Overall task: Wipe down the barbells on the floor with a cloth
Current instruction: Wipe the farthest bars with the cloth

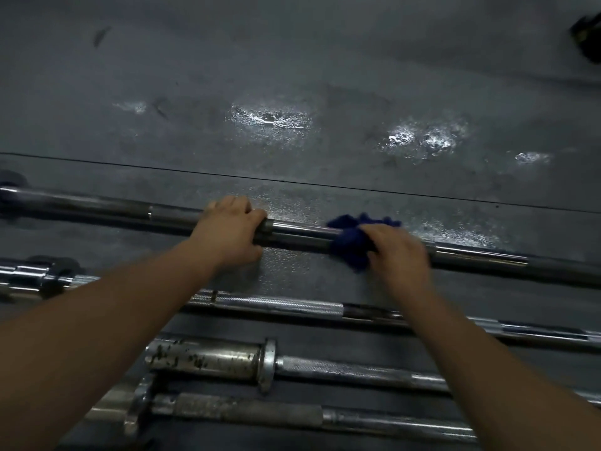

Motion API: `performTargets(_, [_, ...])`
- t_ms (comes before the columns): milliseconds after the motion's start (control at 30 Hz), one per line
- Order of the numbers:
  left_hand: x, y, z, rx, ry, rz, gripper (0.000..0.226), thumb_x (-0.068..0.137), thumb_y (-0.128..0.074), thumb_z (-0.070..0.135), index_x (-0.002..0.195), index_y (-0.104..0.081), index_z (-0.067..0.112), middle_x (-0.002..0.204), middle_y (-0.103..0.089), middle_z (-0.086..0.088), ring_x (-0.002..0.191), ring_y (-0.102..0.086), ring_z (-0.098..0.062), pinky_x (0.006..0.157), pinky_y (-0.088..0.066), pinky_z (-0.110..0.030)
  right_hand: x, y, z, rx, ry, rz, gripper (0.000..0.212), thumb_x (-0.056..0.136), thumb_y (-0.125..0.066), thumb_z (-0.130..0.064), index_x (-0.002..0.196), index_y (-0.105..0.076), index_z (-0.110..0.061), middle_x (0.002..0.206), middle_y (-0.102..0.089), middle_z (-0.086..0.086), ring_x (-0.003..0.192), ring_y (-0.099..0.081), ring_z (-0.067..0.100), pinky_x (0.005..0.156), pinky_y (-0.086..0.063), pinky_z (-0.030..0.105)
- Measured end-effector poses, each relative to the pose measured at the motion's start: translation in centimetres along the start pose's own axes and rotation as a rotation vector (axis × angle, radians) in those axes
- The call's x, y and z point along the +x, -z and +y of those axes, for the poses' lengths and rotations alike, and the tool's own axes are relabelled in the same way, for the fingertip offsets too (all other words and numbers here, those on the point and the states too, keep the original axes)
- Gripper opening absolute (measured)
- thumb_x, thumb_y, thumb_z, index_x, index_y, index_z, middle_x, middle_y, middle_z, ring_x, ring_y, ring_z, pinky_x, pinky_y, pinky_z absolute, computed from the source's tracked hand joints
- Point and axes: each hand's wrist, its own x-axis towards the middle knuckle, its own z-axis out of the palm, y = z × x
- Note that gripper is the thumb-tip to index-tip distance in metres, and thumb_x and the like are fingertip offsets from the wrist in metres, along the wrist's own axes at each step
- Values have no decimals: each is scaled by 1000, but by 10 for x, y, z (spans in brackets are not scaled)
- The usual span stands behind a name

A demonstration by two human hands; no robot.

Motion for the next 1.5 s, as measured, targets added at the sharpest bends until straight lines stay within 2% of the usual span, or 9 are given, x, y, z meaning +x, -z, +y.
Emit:
performTargets(200, [-17,-9,5,-188,1,-19,48,76,-71,47,111,-46,23,110,-55,-1,95,-48,-19,84,-41,-36,-31,2,27,32,-382,39,40,68,-65,-11,106,-73,-20,94,-73,9,86,-64,33,80,-49,37])
performTargets(400, [-65,-28,7,-208,-78,49,55,77,-48,54,124,-47,24,113,-62,1,104,-56,-22,96,-42,-39,-23,-14,-94,255,26,-66,43,75,-55,-20,116,-68,-22,104,-72,6,92,-63,29,86,-49,39])
performTargets(633, [-76,-24,8,-297,-97,82,30,92,-53,41,119,-53,28,112,-61,8,103,-54,-16,94,-42,-38,-31,-10,-62,161,-291,-76,34,75,-41,-28,94,-66,-15,86,-68,12,83,-59,33,71,-42,36])
performTargets(833, [-73,-29,9,-312,-83,93,31,87,-54,30,118,-55,27,110,-62,8,102,-56,-17,95,-41,-37,-7,-13,-127,241,152,-304,67,83,-41,-21,148,-33,-33,115,-61,7,99,-57,32,87,-48,42])
performTargets(1000, [-73,-32,8,-278,-76,108,38,89,-52,40,123,-53,25,115,-61,6,105,-55,-18,98,-40,-38,-27,-10,-26,81,-248,-190,41,84,-36,-19,107,-70,-18,104,-65,13,91,-57,35,80,-48,38])
performTargets(1100, [-70,-32,15,-251,-47,95,48,87,-44,50,125,-54,23,113,-61,3,105,-56,-21,98,-40,-40,-32,-19,-65,-5,-205,-60,39,77,-36,-29,82,-69,-8,85,-66,14,76,-58,35,71,-46,39])
performTargets(1267, [-70,-32,12,-253,-49,87,46,92,-51,47,132,-51,24,121,-60,5,110,-53,-19,102,-38,-39,-29,-26,-97,41,68,-113,51,85,-40,-58,122,-59,-29,112,-65,0,97,-57,28,85,-45,40])
performTargets(1367, [-73,-30,9,-282,-66,73,46,94,-56,42,136,-48,26,127,-58,7,114,-52,-17,104,-37,-39,-42,-17,-42,28,104,-80,40,91,-50,-33,130,-56,-34,114,-66,2,98,-60,30,82,-47,39])
performTargets(1500, [-74,-27,7,-284,-96,66,46,92,-56,44,134,-49,25,125,-60,5,112,-53,-19,101,-38,-38,-67,4,29,321,-266,15,71,84,-44,6,145,-44,-31,108,-65,14,88,-60,34,73,-51,42])
